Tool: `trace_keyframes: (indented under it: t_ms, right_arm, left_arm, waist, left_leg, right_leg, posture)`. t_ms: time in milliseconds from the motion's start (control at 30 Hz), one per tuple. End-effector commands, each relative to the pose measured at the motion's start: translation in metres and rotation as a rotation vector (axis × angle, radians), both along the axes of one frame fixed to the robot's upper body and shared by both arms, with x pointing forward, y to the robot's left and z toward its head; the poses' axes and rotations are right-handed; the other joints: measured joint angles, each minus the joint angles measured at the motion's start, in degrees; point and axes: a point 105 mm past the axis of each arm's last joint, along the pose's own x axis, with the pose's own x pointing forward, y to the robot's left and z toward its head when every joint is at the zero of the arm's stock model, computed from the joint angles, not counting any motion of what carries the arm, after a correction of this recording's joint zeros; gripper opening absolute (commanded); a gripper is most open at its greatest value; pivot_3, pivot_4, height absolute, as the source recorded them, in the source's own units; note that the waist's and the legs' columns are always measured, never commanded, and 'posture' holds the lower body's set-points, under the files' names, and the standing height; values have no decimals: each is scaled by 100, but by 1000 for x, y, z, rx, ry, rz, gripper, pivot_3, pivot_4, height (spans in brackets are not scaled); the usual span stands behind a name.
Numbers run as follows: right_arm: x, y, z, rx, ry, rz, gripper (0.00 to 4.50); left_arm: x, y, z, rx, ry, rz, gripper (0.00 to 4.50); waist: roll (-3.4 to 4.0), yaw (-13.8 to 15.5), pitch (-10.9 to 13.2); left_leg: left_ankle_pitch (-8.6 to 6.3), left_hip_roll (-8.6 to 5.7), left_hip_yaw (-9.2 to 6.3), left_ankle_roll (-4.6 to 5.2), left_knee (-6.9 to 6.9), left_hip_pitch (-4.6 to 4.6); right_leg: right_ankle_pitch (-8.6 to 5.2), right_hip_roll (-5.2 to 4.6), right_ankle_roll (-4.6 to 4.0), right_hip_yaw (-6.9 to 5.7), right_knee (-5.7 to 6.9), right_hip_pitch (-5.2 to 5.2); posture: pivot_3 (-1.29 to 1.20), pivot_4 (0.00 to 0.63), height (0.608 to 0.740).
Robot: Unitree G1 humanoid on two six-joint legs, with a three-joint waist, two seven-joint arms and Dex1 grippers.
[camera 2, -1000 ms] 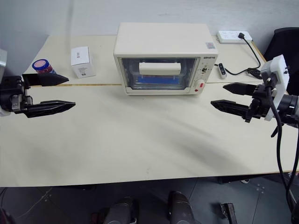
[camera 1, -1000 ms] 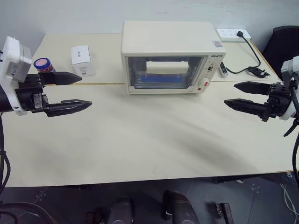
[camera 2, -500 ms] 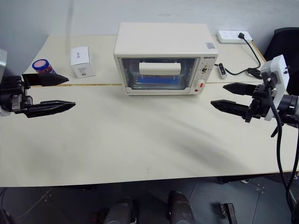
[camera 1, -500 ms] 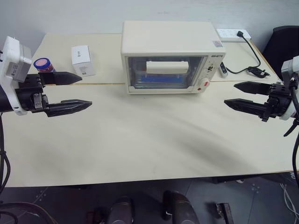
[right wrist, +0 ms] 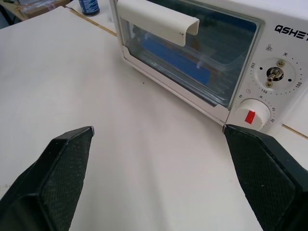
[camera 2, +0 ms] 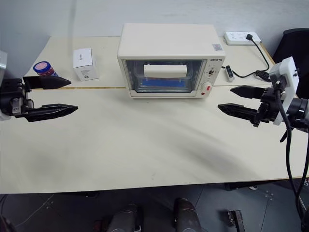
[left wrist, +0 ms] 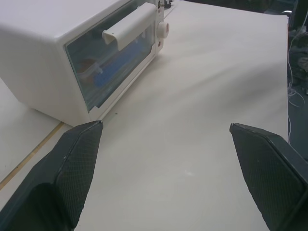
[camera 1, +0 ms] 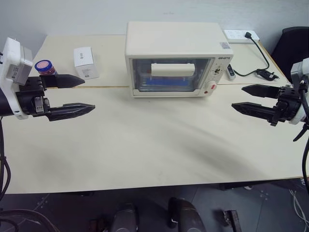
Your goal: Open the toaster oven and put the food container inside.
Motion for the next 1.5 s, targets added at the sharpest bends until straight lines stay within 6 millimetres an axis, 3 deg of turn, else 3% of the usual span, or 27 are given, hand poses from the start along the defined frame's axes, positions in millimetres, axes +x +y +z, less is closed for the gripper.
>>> trace_keyframes:
  t_ms: [33, 1500]
  right_arm:
    - [-7, -2, 16, -10, -68, 0, 4477]
    - [-7, -2, 16, -10, -68, 0, 4477]
  left_arm:
    - [-5, 2, 11, 16, -50, 6, 4500]
    - [-5, 2, 11, 16, -50, 6, 4500]
  waist:
    - [0, 0, 0]
    - [0, 0, 0]
  left_leg:
    - [0, 0, 0, 0, 0, 0]
    - [0, 0, 4, 0, 3, 2]
  right_leg:
    - [0, 0, 0, 0, 0, 0]
    - [0, 1, 0, 5, 2, 0]
  posture:
    - [0, 150, 740]
    - [0, 150, 740]
